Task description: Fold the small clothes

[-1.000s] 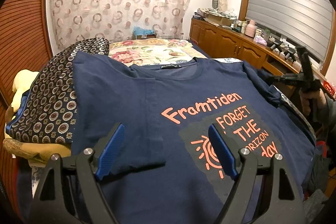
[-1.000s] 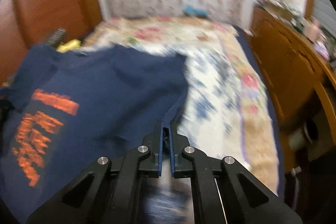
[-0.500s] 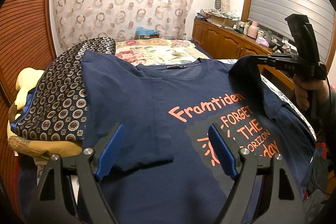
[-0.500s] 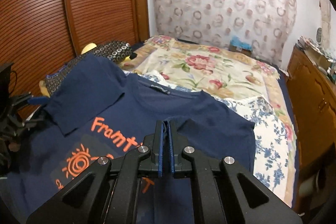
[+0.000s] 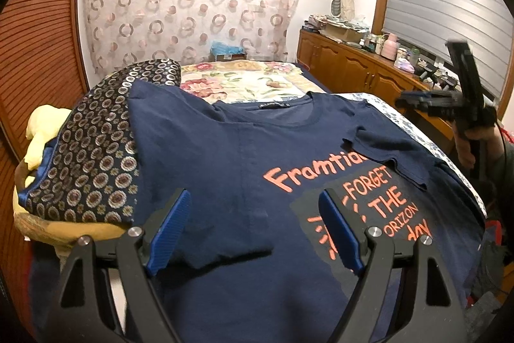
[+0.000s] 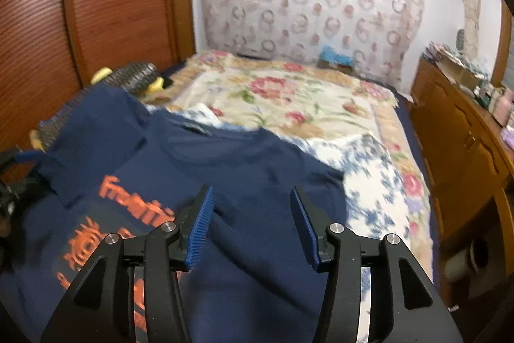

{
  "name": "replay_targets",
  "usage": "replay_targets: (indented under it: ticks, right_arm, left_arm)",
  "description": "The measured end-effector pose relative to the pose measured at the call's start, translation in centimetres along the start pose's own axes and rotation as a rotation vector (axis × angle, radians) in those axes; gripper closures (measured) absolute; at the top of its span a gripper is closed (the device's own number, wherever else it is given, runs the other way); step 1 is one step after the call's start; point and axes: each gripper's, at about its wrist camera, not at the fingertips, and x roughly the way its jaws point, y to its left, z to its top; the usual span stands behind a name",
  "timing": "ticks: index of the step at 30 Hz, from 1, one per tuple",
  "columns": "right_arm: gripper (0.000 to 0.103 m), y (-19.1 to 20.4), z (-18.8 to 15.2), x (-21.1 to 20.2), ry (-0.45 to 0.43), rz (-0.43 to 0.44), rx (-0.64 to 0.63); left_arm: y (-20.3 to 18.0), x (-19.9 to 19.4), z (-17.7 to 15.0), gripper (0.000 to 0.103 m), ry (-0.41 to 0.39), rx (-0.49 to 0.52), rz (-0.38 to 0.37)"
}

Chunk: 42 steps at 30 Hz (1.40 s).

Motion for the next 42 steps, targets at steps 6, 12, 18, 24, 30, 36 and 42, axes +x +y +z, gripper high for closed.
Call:
replay_targets:
  ticks: [6, 12, 18, 24, 30, 36, 42]
  right_arm:
    - [0.053, -3.2, -2.3, 3.0, 0.093, -0.059, 0.019]
    - [0.053, -6.2, -2.5, 5.9, 0.125, -0.078, 0.064]
    - [0.053, -7.8, -1.1, 7.8, 0.139, -0.069, 0.075]
    - [0.053, -9.3, -0.1, 9.3, 0.166, -0.032, 0.104]
    - [0.055, -10.0, 0.9, 10.3, 0.182, 0.004, 0.107]
    - [0.087, -9.7, 0.7, 10.6, 0.191, 0.078, 0.094]
    - [0.099, -11.4, 1.1, 9.1, 0.09, 0.01, 0.157]
  left_arm:
    - [1.4, 0.7, 2.1, 0.021, 0.0, 0.021, 0.027]
    - [3.9, 1.8, 4.1, 0.021, 0.01, 0.011, 0.068]
    - [6.8, 3.2, 5.5, 0.021, 0.036, -0.027, 0.102]
    - [8.4, 4.9, 7.0, 0.021, 0.069, -0.043, 0.123]
    - [9.4, 6.8, 8.3, 0.021, 0.103, -0.049, 0.129]
    - [10.3, 8.2, 9.0, 0.021, 0.129, -0.057, 0.124]
    - [10.8, 9.2, 9.6, 0.021, 0.143, -0.052, 0.116]
